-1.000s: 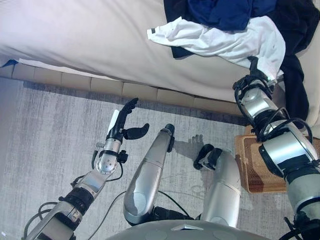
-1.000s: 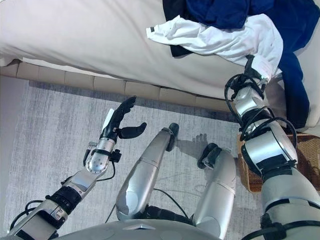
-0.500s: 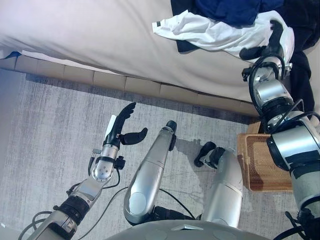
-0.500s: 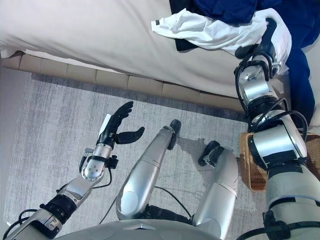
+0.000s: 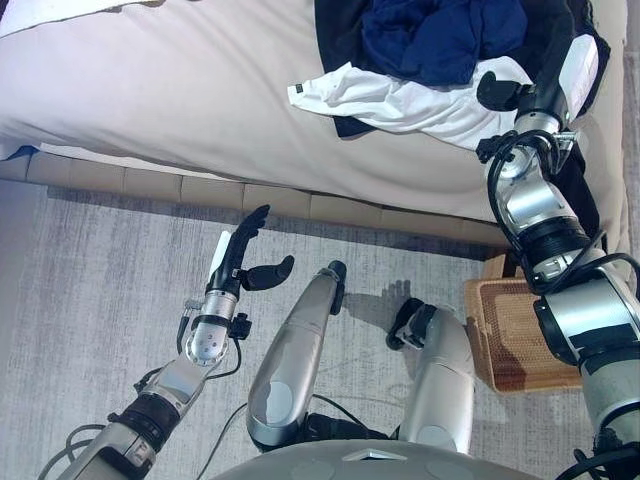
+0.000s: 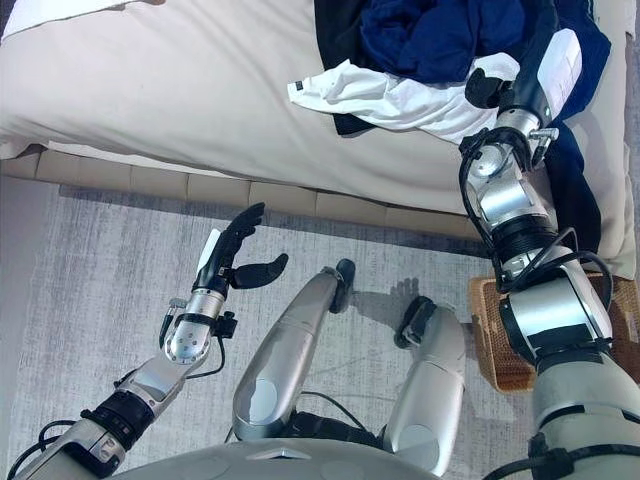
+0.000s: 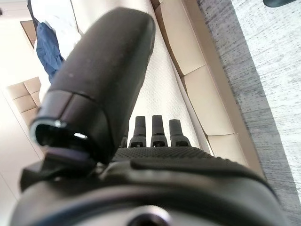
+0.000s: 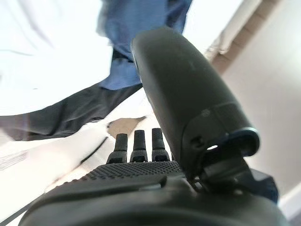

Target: Pick up the clothes from the bed and place them into the basket

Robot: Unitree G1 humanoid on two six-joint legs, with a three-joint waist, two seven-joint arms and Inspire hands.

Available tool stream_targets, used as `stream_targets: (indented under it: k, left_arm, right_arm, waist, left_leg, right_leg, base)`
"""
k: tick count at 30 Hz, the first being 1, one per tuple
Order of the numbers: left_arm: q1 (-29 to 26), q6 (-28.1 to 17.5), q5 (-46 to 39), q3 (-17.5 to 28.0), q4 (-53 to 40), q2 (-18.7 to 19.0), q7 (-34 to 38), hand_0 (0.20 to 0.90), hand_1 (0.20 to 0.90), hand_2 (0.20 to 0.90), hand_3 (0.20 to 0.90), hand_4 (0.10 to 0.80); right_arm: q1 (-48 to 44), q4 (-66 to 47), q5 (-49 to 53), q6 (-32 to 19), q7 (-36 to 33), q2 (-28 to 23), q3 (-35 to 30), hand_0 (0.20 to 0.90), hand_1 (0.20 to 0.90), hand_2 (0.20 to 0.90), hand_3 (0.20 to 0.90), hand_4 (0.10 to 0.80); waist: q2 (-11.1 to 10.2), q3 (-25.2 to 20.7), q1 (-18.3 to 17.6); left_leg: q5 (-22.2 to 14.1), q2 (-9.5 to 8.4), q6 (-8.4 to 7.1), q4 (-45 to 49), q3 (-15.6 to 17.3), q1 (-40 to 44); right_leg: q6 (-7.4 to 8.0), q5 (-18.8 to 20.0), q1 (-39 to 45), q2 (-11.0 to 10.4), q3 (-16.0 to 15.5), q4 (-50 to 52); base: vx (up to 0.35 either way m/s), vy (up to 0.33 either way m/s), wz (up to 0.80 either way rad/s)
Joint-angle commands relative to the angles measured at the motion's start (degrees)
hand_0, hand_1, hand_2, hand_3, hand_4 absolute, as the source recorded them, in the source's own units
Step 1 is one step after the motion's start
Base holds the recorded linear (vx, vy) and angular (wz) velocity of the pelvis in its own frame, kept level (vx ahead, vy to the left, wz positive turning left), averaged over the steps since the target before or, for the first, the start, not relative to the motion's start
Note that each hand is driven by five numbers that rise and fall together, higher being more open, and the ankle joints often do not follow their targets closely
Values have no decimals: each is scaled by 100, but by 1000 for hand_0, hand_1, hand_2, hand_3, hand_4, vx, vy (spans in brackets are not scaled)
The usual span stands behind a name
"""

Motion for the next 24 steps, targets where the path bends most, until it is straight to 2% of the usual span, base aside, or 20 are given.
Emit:
stream_targets:
  k: [1,6,12,19,24]
  left_arm:
    - [-1,-602,146,278,-699,141,173,900,900,900,900,800]
    - [-130,-568,149,282,-903,193,162,900,900,900,900,800]
    - [-308,-529,64,302,-1169,289,184,900,900,900,900,800]
    - [-264,-554,-22,380,-1580,448,57,900,900,900,900,800]
    - [-85,-630,-35,546,-1709,540,-14,900,900,900,900,800]
  right_arm:
    - [-860,167,98,48,221,-459,331,900,900,900,900,800]
    - [-1331,1237,379,326,748,-430,659,900,900,900,900,800]
    - [-2043,2193,693,351,1021,-497,886,900,900,900,900,800]
    - [-2759,2582,1271,549,1204,-759,1037,900,900,900,900,800]
    - [-2970,2623,1767,468,1126,-895,1050,900,900,900,900,800]
  waist:
    - [80,-189,145]
    - [208,-189,281]
    - [367,-189,469]
    - [519,-189,694]
    - [522,-189,793]
  left_leg:
    - [-571,74,41,380,-96,130]
    - [-550,-35,84,442,-125,-135]
    - [-461,-210,88,416,-149,-379]
    - [-232,-345,133,357,-175,-822]
    - [-148,-350,160,298,-189,-935]
  right_leg:
    - [-136,31,386,128,-287,118]
    - [-174,14,86,124,-315,270]
    - [-183,-42,-162,103,-383,421]
    - [-144,-60,-663,13,-483,662]
    - [-114,-51,-766,28,-541,680]
  base:
    - [-34,4,5]
    - [-42,-3,9]
    - [-17,-3,12]
    - [-38,-50,20]
    - [-29,-34,19]
